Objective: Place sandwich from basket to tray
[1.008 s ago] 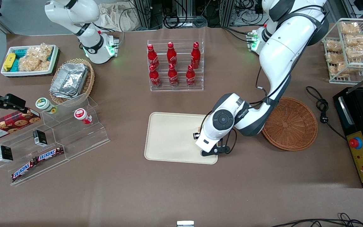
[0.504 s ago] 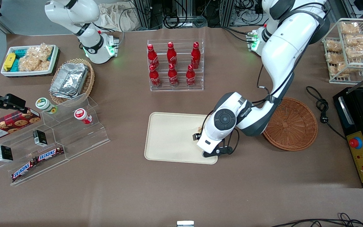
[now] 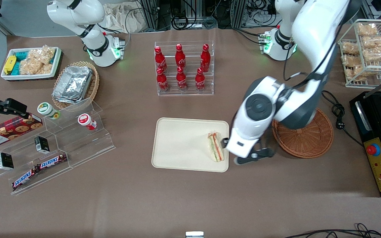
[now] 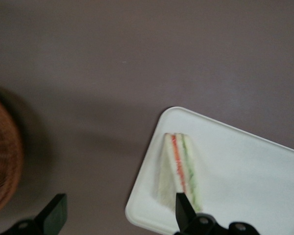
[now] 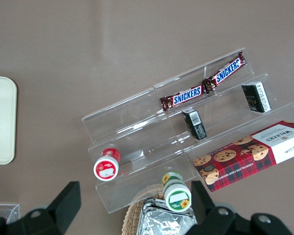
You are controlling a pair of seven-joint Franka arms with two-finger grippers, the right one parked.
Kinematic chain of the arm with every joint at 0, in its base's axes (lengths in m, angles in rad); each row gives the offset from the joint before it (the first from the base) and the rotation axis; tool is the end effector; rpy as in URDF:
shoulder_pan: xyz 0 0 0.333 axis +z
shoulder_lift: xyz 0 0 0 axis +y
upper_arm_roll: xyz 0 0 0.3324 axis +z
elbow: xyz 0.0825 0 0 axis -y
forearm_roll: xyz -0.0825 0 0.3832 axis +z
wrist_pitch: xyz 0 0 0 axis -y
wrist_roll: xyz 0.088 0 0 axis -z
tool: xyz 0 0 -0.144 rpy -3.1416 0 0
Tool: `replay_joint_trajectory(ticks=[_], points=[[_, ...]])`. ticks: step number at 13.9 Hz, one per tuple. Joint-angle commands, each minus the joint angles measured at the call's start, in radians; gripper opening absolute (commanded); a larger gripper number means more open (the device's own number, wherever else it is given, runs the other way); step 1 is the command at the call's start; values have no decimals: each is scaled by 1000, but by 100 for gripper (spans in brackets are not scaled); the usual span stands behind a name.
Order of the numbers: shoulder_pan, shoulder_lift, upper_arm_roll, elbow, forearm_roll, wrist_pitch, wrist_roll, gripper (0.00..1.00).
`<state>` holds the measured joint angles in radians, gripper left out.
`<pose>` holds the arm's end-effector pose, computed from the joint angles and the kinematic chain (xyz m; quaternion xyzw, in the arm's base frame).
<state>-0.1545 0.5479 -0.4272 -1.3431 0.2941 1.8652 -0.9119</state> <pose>0.6449 -0.3154 0.4101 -0.9877 -0.1523 -0.0303 0.0165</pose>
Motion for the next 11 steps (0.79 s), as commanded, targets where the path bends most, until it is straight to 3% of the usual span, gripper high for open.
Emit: replay_joint_trajectory(ticks=[1, 4, 8, 11], points=[[39, -107, 8, -48, -32, -75, -1, 99], [56, -175, 56, -111, -55, -70, 4, 99], [50, -310, 166, -233, -186, -60, 204, 99], [53, -394, 196, -304, -191, -92, 264, 99]])
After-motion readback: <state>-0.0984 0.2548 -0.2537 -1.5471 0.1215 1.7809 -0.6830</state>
